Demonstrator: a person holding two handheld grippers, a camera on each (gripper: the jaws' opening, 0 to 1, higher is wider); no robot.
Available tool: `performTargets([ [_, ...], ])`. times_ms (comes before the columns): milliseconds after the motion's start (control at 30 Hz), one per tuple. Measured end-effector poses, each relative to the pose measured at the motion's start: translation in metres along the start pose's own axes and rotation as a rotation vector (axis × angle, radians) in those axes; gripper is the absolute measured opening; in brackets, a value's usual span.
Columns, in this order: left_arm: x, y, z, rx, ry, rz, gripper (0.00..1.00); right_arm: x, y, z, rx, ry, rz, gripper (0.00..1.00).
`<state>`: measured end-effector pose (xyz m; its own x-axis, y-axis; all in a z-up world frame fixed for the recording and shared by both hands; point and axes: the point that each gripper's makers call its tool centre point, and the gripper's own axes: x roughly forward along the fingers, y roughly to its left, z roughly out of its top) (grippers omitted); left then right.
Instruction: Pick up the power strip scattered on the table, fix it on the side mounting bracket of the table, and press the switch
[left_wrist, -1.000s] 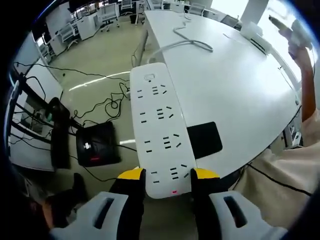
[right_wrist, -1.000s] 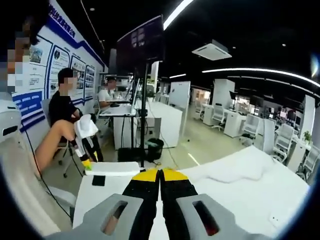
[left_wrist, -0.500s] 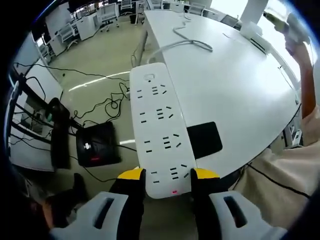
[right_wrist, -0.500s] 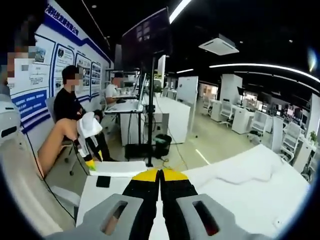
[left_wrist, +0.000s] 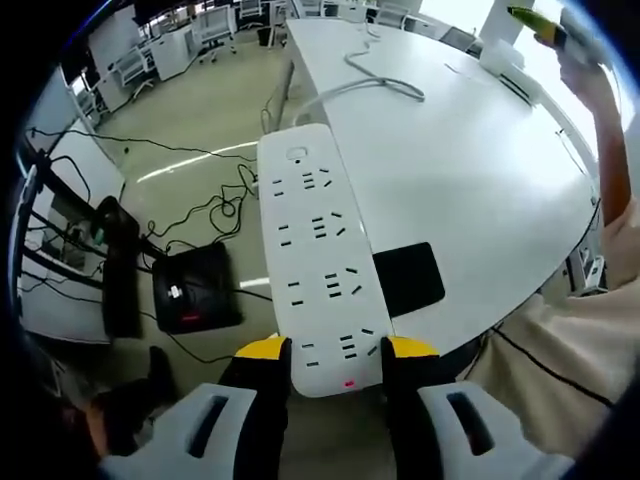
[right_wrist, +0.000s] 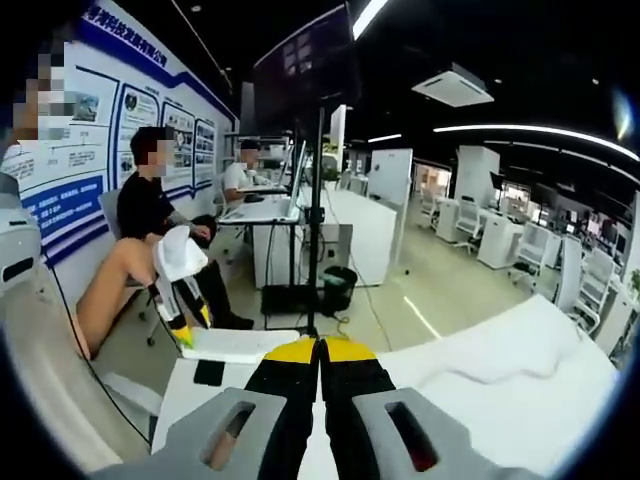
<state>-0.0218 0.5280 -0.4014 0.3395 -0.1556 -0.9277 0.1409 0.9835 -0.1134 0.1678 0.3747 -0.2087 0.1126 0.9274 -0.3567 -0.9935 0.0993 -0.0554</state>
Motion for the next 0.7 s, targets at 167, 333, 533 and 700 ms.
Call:
performTargets([
  [167, 0.000, 0.001, 0.001, 0.001, 0.001, 0.001, 0.41, 0.014, 0.001, 0.001, 0.014, -0.001, 0.034, 0.00],
  [333, 0.000, 0.002, 0.002, 0.000, 0.001, 0.000, 0.41, 0.023, 0.001, 0.002, 0.004, 0.018, 0.049, 0.00],
  [533, 0.001, 0.002, 0.002, 0.000, 0.005, 0.000, 0.41, 0.029, -0.001, 0.004, -0.007, 0.036, 0.059, 0.00],
  [700, 0.001, 0.003, 0.002, -0.002, 0.012, 0.000, 0.41, 0.039, -0.004, 0.004, -0.022, 0.072, 0.071, 0.00],
])
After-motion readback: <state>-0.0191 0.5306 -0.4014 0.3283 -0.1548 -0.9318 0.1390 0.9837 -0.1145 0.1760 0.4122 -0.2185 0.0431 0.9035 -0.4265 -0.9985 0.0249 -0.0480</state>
